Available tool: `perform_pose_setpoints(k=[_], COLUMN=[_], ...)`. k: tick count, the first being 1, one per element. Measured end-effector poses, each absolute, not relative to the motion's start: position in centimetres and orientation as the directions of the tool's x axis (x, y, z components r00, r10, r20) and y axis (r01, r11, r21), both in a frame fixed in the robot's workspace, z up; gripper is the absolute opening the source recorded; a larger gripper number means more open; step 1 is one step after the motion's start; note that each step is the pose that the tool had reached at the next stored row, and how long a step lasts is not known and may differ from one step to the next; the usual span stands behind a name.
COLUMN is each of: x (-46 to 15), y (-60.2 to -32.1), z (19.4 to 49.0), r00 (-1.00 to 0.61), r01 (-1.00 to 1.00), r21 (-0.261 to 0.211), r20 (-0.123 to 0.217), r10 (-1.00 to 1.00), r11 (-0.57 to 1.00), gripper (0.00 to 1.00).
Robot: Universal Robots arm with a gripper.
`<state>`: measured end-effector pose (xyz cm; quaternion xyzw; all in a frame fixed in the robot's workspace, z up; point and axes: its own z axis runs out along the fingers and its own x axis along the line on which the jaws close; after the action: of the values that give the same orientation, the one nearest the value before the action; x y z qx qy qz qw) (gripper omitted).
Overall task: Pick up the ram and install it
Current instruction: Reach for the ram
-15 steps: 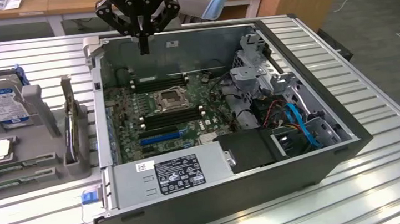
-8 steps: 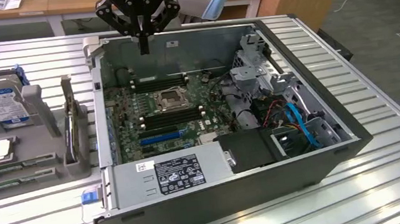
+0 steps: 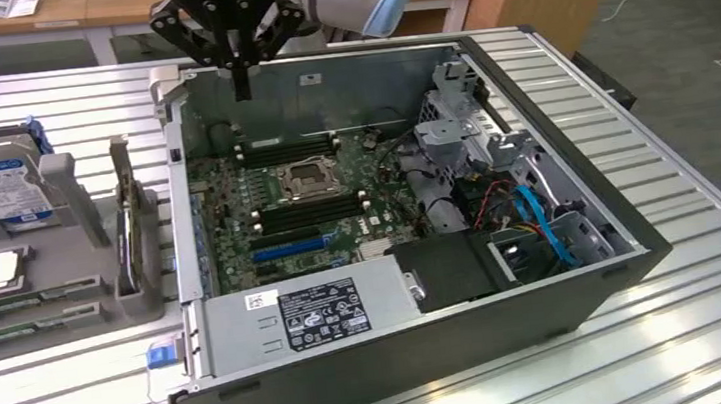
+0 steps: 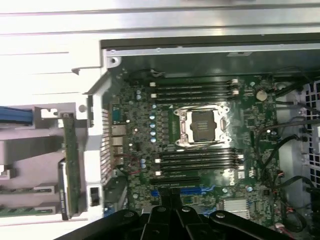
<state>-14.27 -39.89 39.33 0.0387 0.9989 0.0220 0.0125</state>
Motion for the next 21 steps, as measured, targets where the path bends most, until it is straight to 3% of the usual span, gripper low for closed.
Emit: perform_pose_setpoints(k=[21], x=[-23.8], y=[-39.9], z=[39.3], r00=[-0.997], r01=[0.077], r21=[0.045], r20=[-0.023], r10=[0.078], r11=[0.996], gripper=[0.11])
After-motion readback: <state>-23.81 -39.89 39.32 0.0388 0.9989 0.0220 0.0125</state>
